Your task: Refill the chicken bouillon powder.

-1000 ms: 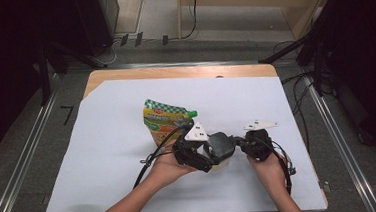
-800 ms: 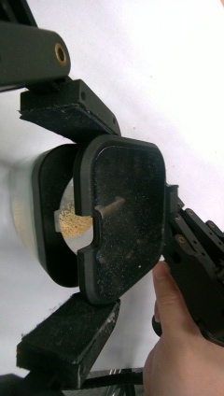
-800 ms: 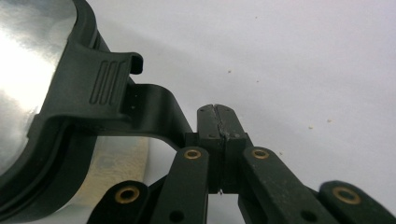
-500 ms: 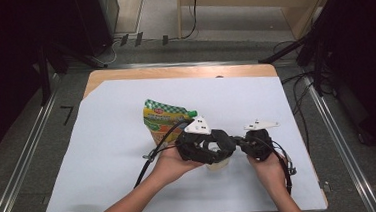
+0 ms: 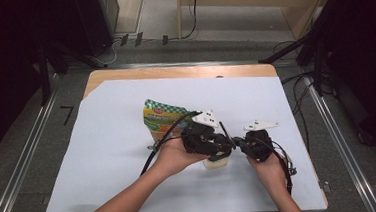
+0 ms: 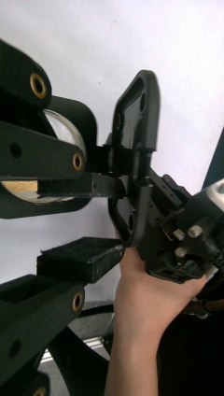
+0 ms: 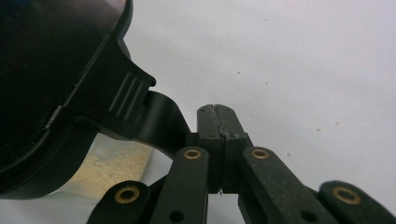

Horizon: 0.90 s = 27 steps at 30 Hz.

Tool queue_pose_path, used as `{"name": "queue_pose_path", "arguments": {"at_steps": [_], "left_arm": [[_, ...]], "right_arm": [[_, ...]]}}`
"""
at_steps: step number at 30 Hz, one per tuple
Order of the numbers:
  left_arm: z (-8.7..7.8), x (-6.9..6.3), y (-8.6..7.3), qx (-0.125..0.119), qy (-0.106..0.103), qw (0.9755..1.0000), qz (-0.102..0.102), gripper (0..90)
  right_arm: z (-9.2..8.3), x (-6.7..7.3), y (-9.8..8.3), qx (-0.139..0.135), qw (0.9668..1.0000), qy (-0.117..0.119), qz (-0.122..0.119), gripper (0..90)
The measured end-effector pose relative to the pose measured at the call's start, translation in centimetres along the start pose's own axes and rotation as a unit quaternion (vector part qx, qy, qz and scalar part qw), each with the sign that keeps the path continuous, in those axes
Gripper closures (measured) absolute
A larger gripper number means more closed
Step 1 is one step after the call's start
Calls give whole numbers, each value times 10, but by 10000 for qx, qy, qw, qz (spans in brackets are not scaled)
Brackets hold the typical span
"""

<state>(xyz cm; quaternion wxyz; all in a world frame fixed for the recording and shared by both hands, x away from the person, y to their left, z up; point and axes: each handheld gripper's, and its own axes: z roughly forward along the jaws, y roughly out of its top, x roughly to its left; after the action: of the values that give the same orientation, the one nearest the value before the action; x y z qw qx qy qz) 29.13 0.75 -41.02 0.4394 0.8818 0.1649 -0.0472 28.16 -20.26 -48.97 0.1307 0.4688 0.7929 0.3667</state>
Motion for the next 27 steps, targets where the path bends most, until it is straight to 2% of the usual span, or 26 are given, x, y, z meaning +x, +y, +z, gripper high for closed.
{"name": "queue_pose_path", "arguments": {"at_steps": [7,10,13,16,22,27], "left_arm": [[8,1,8,60,-173,9998,60,728],[11,3,10,57,-249,9997,14,728],[15,4,13,111,-312,9994,85,736],[16,5,12,109,-359,9993,41,737],[7,5,11,52,-385,9992,12,733],[-11,8,7,11,-360,9993,-80,713]], "right_arm": [[-1,3,-1,5,10000,-10,1,900],[-2,4,-2,13,10000,3,16,900],[-3,5,-3,31,10000,17,92,900],[-3,4,-4,30,9999,55,138,900],[-10,3,-5,-107,9996,126,228,900],[-27,0,-9,-251,9992,108,298,900]]}}
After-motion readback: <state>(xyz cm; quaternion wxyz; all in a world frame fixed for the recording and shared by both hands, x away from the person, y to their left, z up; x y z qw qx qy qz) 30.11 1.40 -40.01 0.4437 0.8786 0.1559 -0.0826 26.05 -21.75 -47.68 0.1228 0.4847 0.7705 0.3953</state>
